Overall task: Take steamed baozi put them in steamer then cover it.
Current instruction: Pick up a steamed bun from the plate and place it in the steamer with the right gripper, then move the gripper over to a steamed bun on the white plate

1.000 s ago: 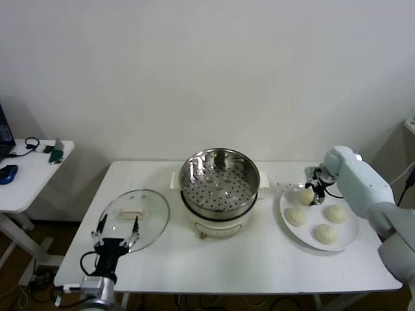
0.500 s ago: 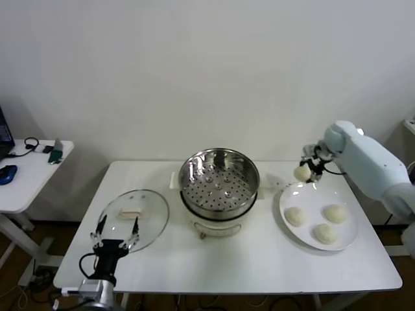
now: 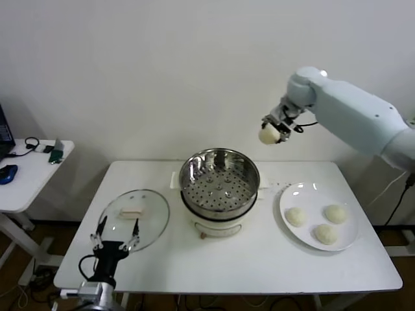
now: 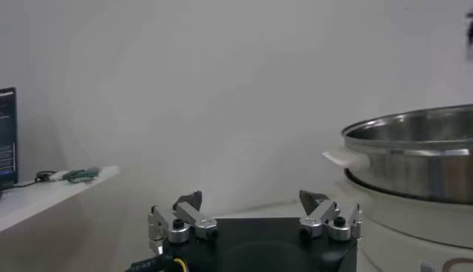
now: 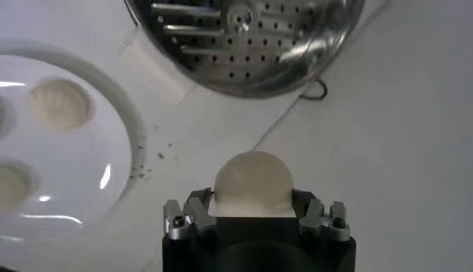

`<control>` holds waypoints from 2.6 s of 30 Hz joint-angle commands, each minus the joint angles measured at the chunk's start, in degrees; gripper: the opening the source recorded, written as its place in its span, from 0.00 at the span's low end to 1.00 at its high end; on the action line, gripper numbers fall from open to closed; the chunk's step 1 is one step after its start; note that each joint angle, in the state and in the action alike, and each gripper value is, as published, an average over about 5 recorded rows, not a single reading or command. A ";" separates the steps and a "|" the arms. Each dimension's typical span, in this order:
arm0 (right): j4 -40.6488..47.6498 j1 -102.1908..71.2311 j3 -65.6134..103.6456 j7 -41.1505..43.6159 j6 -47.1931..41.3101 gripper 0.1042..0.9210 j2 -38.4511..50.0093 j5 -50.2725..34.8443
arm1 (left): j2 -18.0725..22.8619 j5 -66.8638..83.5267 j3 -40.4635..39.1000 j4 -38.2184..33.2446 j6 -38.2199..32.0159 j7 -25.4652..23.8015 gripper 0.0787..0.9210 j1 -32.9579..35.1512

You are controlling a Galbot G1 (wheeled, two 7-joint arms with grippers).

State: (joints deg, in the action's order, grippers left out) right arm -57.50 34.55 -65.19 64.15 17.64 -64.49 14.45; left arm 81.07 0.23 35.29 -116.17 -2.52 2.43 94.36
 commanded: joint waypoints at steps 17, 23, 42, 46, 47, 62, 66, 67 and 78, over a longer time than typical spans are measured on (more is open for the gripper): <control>-0.61 -12.21 -1.28 -1.96 8.89 0.74 -15.28 23.27 | -1.09 0.52 0.49 0.42 -0.23 -0.14 0.88 1.07; 0.77 -14.15 -0.79 -2.46 9.19 0.74 -14.89 25.59 | -1.13 0.53 0.53 0.63 -0.27 -0.13 0.88 1.12; -1.36 -13.45 -0.07 -1.41 7.12 0.88 -12.72 23.77 | -1.14 0.45 0.51 1.30 -0.23 -0.03 0.88 0.88; -3.09 -10.89 0.56 -1.25 7.12 0.88 -11.03 20.69 | -1.08 0.40 0.50 1.17 -0.22 0.01 0.88 0.97; -3.80 -9.99 0.57 -1.07 6.88 0.88 -10.30 19.19 | -1.04 0.36 0.47 1.14 -0.22 0.02 0.88 1.00; -15.51 14.00 -21.18 -5.98 -23.42 0.88 12.93 -34.51 | -0.85 -0.15 -0.08 -0.29 -0.15 -0.04 0.88 1.71; -16.07 14.25 -23.65 -6.62 -28.30 0.88 20.54 -41.43 | -0.89 -0.51 -0.25 -0.60 -0.18 -0.10 0.88 1.80; -16.14 13.68 -23.83 -6.42 -28.92 0.88 22.39 -41.85 | -0.91 -0.77 -0.33 -0.62 -0.21 -0.16 0.88 1.84; -16.82 -11.13 -9.46 -5.02 -30.13 0.88 35.88 -32.16 | -1.10 -1.76 -1.18 -1.10 -0.19 -0.49 0.88 2.05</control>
State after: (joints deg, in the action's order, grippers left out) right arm -72.87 36.58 -81.28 59.73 -6.96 -40.68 -15.88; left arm 80.01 -1.14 34.23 -117.09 -2.75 2.01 96.40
